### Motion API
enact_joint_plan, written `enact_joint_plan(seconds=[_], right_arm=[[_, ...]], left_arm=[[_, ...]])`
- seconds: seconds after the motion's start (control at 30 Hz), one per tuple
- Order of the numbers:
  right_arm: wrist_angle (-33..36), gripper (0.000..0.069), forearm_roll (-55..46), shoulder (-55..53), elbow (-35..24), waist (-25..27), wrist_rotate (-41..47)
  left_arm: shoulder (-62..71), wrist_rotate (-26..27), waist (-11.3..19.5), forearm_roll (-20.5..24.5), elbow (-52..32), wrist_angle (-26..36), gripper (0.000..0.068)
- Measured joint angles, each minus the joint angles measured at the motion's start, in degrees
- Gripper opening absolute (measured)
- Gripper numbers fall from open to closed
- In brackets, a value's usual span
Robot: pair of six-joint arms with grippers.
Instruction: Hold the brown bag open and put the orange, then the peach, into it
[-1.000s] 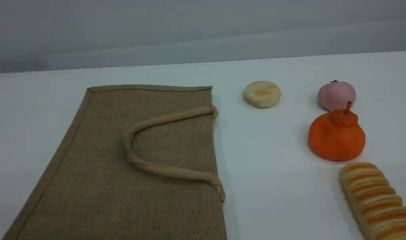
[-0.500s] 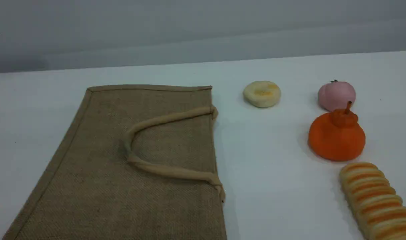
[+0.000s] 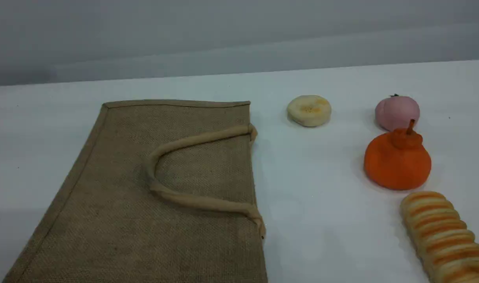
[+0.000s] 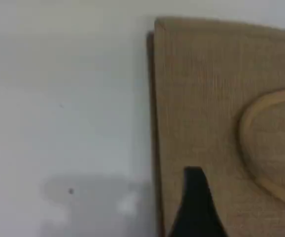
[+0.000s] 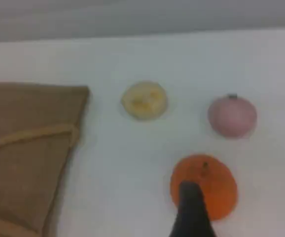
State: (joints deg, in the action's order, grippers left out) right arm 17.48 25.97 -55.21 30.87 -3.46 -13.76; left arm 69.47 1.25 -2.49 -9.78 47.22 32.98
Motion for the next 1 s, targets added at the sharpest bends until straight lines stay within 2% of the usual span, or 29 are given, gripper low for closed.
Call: enact_joint_plan(seconds=[0.13, 0.33, 0.5, 0.73, 1.0], right_arm=[[1.5, 0.0426, 5.3, -5.5, 2.8, 0.0, -0.5], [1.9, 0.0426, 7.2, -13.0, 8.2, 0.0, -0.7], [1.9, 0.0426, 9.0, -18.5, 9.0, 0.0, -0.7], [1.7, 0.0426, 9.0, -20.7, 9.0, 0.0, -1.5], [1.8, 0.0426, 8.9, -20.9, 9.0, 0.0, -1.5]], left_arm=[[7.5, 0.9, 0.0, -3.7, 0.0, -2.5, 0.0442], [18.3, 8.1, -0.2, -12.5, 2.6, -4.3, 0.0442], [26.2, 14.4, -3.1, -18.7, 7.5, -3.9, 0.0442], [38.1, 13.2, -6.9, -18.9, 14.4, -4.8, 0.0442], [48.9, 11.7, -10.6, -18.7, 21.7, -2.9, 0.0442]])
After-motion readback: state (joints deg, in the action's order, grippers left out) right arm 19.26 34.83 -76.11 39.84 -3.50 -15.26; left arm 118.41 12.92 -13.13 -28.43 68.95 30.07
